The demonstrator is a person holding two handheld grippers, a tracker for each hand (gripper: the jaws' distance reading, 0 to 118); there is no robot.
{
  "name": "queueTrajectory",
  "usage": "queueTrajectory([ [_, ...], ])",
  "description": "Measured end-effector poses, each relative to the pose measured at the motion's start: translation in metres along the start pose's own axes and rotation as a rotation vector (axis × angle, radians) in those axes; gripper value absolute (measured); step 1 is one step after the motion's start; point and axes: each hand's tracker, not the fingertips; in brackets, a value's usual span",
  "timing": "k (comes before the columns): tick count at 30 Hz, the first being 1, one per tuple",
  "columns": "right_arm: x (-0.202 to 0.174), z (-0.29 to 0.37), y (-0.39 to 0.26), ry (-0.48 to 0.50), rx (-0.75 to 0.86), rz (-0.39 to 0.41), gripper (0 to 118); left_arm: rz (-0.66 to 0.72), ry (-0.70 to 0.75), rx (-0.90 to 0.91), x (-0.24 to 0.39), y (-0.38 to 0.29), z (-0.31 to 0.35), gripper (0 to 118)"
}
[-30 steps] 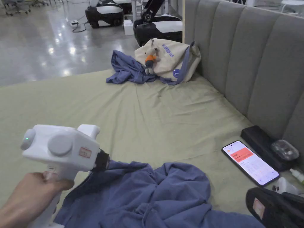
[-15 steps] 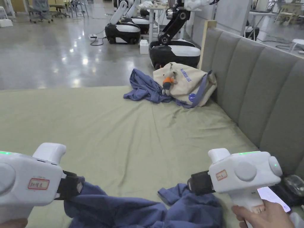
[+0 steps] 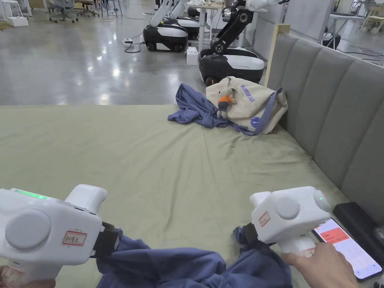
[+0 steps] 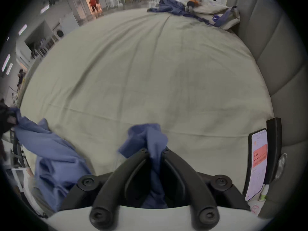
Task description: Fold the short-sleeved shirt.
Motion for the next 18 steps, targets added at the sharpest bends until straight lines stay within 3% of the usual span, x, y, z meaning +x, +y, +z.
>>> queueTrajectory([
  [2, 0.009, 0.001, -0.005, 0.081, -0.026, -0.009, 7, 0.008, -0.006, 0.006, 0.0, 0.0, -0.001, 5],
  [4, 0.017, 0.014, -0.016, 0.131, 0.088, -0.115, 7, 0.032, -0.018, 0.029, 0.001, -0.003, 0.0, 5],
  [5, 0.022, 0.025, -0.023, 0.234, 0.148, -0.161, 7, 0.044, -0.018, 0.072, 0.001, -0.004, 0.003, 5],
  [6, 0.023, 0.043, -0.031, 0.269, 0.236, -0.185, 7, 0.051, -0.007, 0.088, 0.001, -0.003, 0.008, 5],
  [8, 0.018, 0.09, -0.044, 0.251, 0.371, -0.185, 7, 0.072, -0.004, 0.187, 0.002, -0.007, 0.027, 5],
  [14, 0.004, 0.251, -0.089, 0.347, 0.745, -0.236, 7, 0.088, 0.013, 0.465, 0.019, -0.025, 0.135, 5],
  [18, -0.024, 0.355, -0.13, 0.307, 0.94, -0.169, 7, 0.074, 0.034, 0.639, 0.041, -0.054, 0.222, 5],
])
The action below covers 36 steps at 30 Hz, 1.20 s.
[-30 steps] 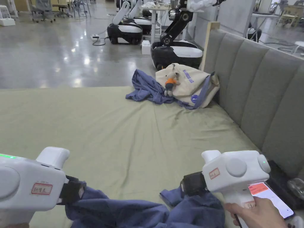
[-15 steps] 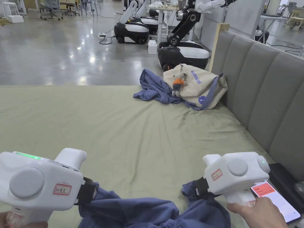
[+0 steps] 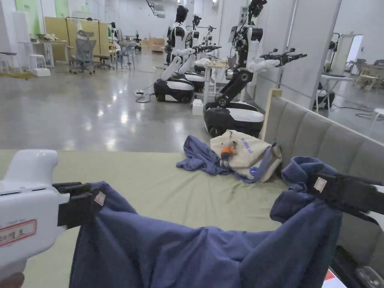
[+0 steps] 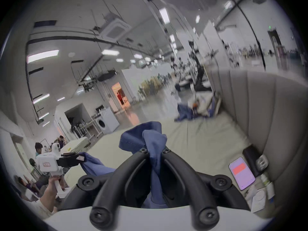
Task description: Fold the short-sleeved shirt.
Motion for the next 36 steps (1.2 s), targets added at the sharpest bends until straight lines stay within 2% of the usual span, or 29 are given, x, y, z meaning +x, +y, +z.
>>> queueTrajectory([
  [4, -0.044, 0.074, 0.023, -0.011, 0.124, 0.048, 7, -0.006, 0.046, 0.187, 0.019, 0.007, 0.085, 5],
  [8, -0.08, 0.135, 0.033, -0.037, 0.244, 0.13, 7, -0.061, 0.122, 0.364, 0.035, 0.004, 0.157, 5],
  [11, -0.096, 0.16, 0.042, -0.02, 0.355, 0.142, 7, -0.046, 0.151, 0.439, 0.036, 0.008, 0.186, 5],
  [14, -0.105, 0.158, 0.057, -0.021, 0.381, 0.15, 7, -0.042, 0.175, 0.462, 0.03, 0.02, 0.194, 5],
  [19, -0.102, 0.082, 0.105, 0.03, 0.312, 0.167, 7, -0.127, 0.257, 0.429, 0.004, 0.078, 0.137, 5],
  [22, -0.093, 0.004, 0.148, 0.073, 0.239, 0.122, 7, -0.085, 0.246, 0.387, -0.029, 0.125, 0.075, 5],
  [23, -0.089, -0.023, 0.163, 0.068, 0.233, 0.098, 7, -0.046, 0.285, 0.345, -0.04, 0.142, 0.054, 5],
  [25, -0.085, -0.075, 0.19, 0.063, 0.226, 0.102, 7, -0.008, 0.307, 0.328, -0.061, 0.17, 0.016, 5],
  [28, -0.085, -0.149, 0.224, -0.017, 0.185, 0.119, 7, 0.032, 0.377, 0.293, -0.092, 0.206, -0.039, 5],
  [31, -0.089, -0.21, 0.241, -0.044, 0.185, 0.138, 7, -0.007, 0.5, 0.259, -0.125, 0.231, -0.097, 5],
  [32, -0.089, -0.23, 0.244, -0.066, 0.189, 0.134, 7, 0.015, 0.493, 0.248, -0.135, 0.237, -0.112, 5],
  [36, -0.093, -0.295, 0.245, -0.112, 0.153, 0.201, 7, 0.061, 0.541, 0.199, -0.163, 0.245, -0.162, 5],
])
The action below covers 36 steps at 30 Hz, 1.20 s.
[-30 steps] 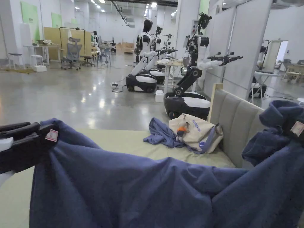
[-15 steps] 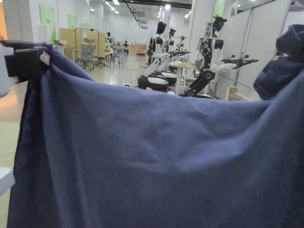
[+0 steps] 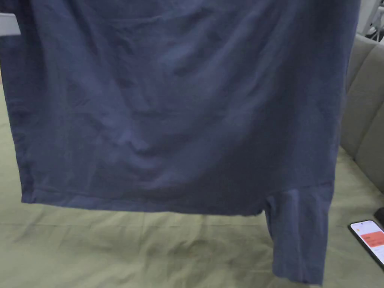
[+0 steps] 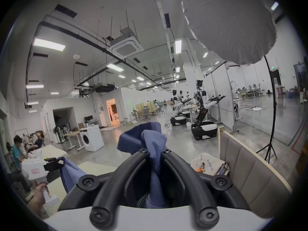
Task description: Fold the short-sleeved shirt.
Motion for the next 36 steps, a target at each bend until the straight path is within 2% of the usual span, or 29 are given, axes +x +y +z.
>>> queueTrajectory([
  [2, -0.005, -0.025, -0.01, -0.035, -0.031, 0.025, 7, -0.013, 0.061, -0.027, 0.002, -0.009, -0.018, 5],
  [3, -0.006, -0.037, -0.016, -0.053, -0.036, 0.038, 7, -0.022, 0.046, -0.034, 0.002, -0.012, -0.028, 5],
  [6, -0.001, -0.06, -0.032, -0.054, -0.041, 0.002, 7, -0.035, 0.071, -0.045, 0.005, -0.024, -0.048, 5],
  [8, 0.007, -0.071, -0.044, -0.05, -0.056, -0.055, 7, -0.039, 0.075, -0.066, 0.008, -0.029, -0.06, 5],
  [10, 0.013, -0.078, -0.054, -0.059, -0.076, -0.058, 7, -0.061, 0.094, -0.092, 0.01, -0.036, -0.063, 5],
  [14, 0.032, -0.073, -0.073, -0.065, -0.092, -0.069, 7, -0.082, 0.039, -0.114, 0.012, -0.049, -0.06, 5],
  [16, 0.045, -0.062, -0.083, -0.076, -0.113, -0.119, 7, -0.094, 0.01, -0.102, 0.012, -0.059, -0.049, 5],
  [18, 0.059, -0.038, -0.095, -0.01, -0.117, -0.194, 7, -0.109, -0.037, -0.101, 0.008, -0.071, -0.031, 5],
  [20, 0.066, -0.009, -0.107, -0.032, -0.11, -0.175, 7, -0.121, -0.103, -0.111, 0.005, -0.085, -0.007, 5],
  [24, 0.076, 0.066, -0.141, -0.008, -0.127, -0.115, 7, -0.121, -0.208, -0.115, -0.008, -0.123, 0.051, 5],
  [25, 0.076, 0.085, -0.151, -0.007, -0.138, -0.103, 7, -0.118, -0.195, -0.115, -0.01, -0.134, 0.066, 5],
  [29, 0.081, 0.172, -0.201, 0.013, -0.156, -0.123, 7, -0.056, -0.271, -0.18, -0.027, -0.19, 0.126, 5],
  [32, 0.09, 0.223, -0.242, -0.008, -0.2, -0.194, 7, -0.036, -0.307, -0.251, -0.036, -0.233, 0.162, 5],
  [36, 0.086, 0.273, -0.293, -0.071, -0.268, -0.155, 7, -0.037, -0.323, -0.336, -0.042, -0.283, 0.204, 5],
])
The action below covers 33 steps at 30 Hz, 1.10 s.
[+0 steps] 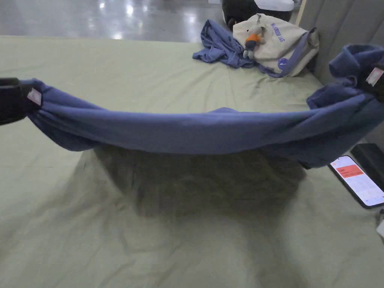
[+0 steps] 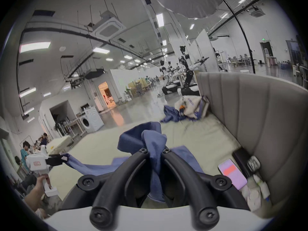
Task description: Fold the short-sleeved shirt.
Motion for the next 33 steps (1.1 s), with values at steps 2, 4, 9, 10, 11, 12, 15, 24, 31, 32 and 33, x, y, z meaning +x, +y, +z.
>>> queueTrajectory([
  [2, -0.002, 0.014, -0.026, 0.006, -0.042, -0.007, 7, -0.016, -0.009, -0.045, 0.006, -0.024, 0.008, 5],
  [4, 0.0, 0.028, -0.053, -0.005, -0.066, -0.039, 7, -0.063, -0.01, -0.091, 0.014, -0.045, 0.018, 5],
  [9, 0.01, 0.057, -0.111, -0.041, -0.177, -0.1, 7, -0.005, -0.004, -0.176, 0.025, -0.101, 0.047, 5],
  [10, 0.012, 0.062, -0.12, -0.058, -0.193, -0.112, 7, 0.003, 0.005, -0.184, 0.023, -0.109, 0.051, 5],
  [11, 0.014, 0.066, -0.129, -0.079, -0.216, -0.107, 7, 0.015, 0.031, -0.238, 0.021, -0.118, 0.055, 5],
  [12, 0.017, 0.069, -0.139, -0.094, -0.245, -0.085, 7, 0.022, 0.029, -0.251, 0.018, -0.126, 0.058, 5],
  [15, 0.022, 0.076, -0.161, -0.106, -0.321, -0.057, 7, 0.019, 0.026, -0.303, 0.014, -0.139, 0.066, 5],
  [24, 0.02, 0.071, -0.21, -0.135, -0.503, 0.04, 7, -0.118, 0.065, -0.463, 0.018, -0.173, 0.064, 5],
  [31, 0.003, 0.07, -0.23, -0.122, -0.549, 0.11, 7, -0.215, 0.155, -0.464, 0.021, -0.176, 0.067, 5],
  [32, 0.002, 0.066, -0.233, -0.127, -0.557, 0.12, 7, -0.217, 0.15, -0.462, 0.021, -0.175, 0.065, 5],
  [33, 0.002, 0.064, -0.235, -0.131, -0.56, 0.132, 7, -0.218, 0.152, -0.46, 0.021, -0.175, 0.064, 5],
])
